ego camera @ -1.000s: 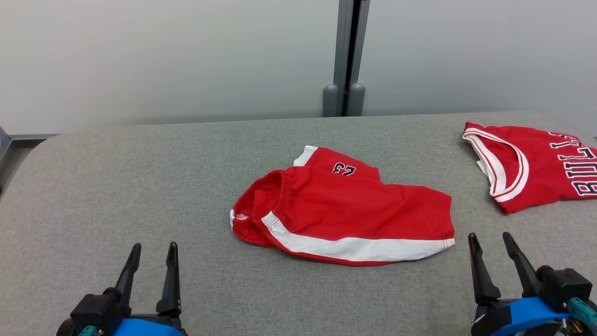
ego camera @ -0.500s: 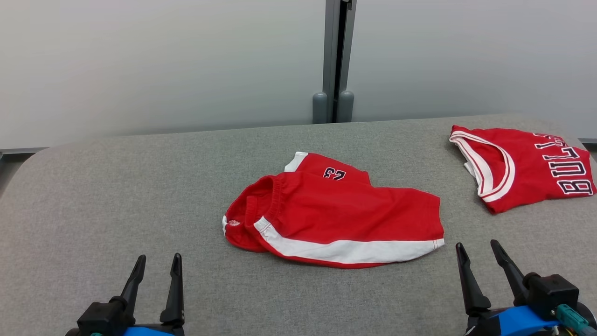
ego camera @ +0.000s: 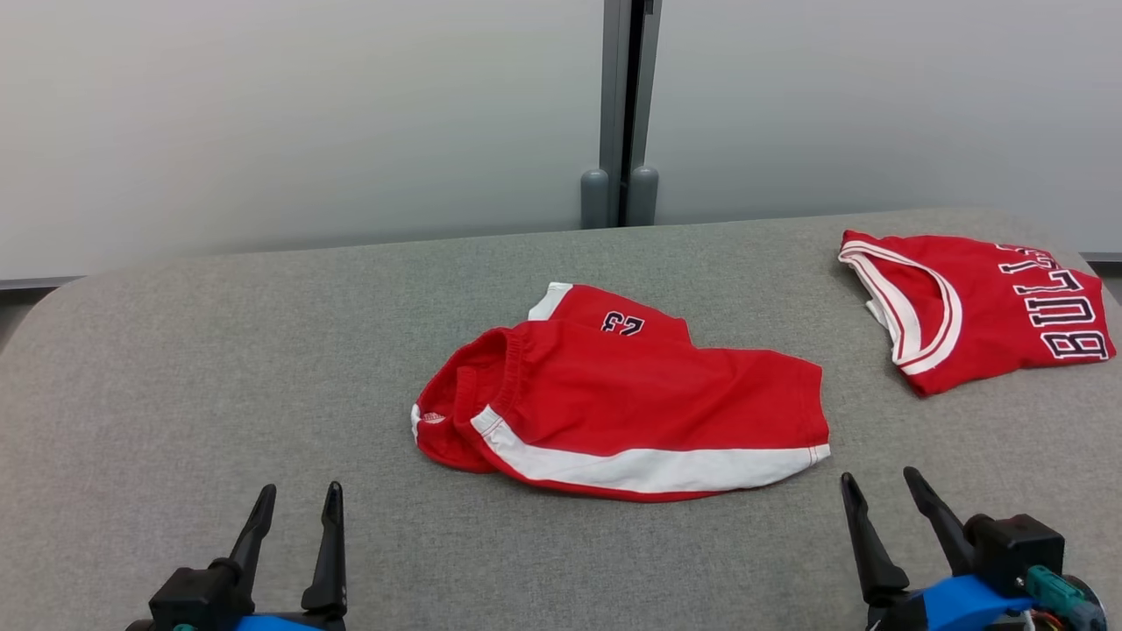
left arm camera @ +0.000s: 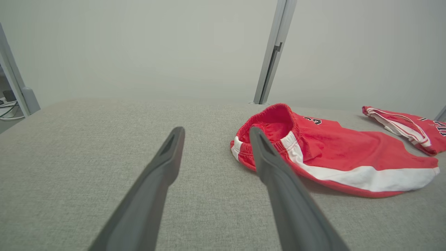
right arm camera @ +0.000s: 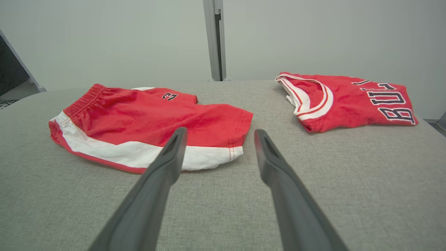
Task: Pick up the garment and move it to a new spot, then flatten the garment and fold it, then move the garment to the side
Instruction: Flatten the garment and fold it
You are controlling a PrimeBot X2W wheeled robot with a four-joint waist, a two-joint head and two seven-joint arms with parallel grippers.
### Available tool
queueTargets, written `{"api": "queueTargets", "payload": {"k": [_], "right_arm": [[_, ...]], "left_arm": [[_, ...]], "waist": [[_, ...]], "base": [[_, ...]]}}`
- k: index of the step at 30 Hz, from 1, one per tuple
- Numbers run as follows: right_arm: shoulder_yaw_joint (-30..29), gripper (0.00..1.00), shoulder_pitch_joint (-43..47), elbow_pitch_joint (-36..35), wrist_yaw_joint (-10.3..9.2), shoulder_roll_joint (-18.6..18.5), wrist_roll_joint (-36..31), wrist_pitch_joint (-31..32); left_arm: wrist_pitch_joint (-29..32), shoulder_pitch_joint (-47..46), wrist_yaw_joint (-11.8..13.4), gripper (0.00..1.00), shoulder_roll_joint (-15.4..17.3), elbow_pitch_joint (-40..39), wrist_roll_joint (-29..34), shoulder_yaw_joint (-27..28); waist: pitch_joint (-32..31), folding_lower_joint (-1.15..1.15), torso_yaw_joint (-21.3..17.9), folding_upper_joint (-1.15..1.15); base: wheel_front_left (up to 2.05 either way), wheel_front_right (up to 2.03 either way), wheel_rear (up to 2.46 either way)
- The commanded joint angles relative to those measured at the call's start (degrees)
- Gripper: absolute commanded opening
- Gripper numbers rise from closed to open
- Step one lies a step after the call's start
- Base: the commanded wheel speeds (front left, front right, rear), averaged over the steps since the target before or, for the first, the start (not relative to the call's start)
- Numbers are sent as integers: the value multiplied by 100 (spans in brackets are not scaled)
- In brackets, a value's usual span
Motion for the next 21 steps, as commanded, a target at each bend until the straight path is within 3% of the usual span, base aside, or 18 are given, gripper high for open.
{"api": "queueTargets", "payload": {"k": [1,16,21], "right_arm": [[18,100,-61,3,1,6,69,125],[89,100,-1279,301,1,4,-58,1050],[222,100,-1495,542,1,1,64,924]], "left_arm": [[48,-35,-6,100,44,17,-3,-21],[1354,-1893,-483,100,206,870,110,-1180],[1781,-2749,-522,100,447,1303,-433,-2071]], "waist": [[12,0,-14,-1],[646,0,-278,-1],[1017,0,-492,-1]], "base": [[0,0,0],[0,0,0],[0,0,0]]}}
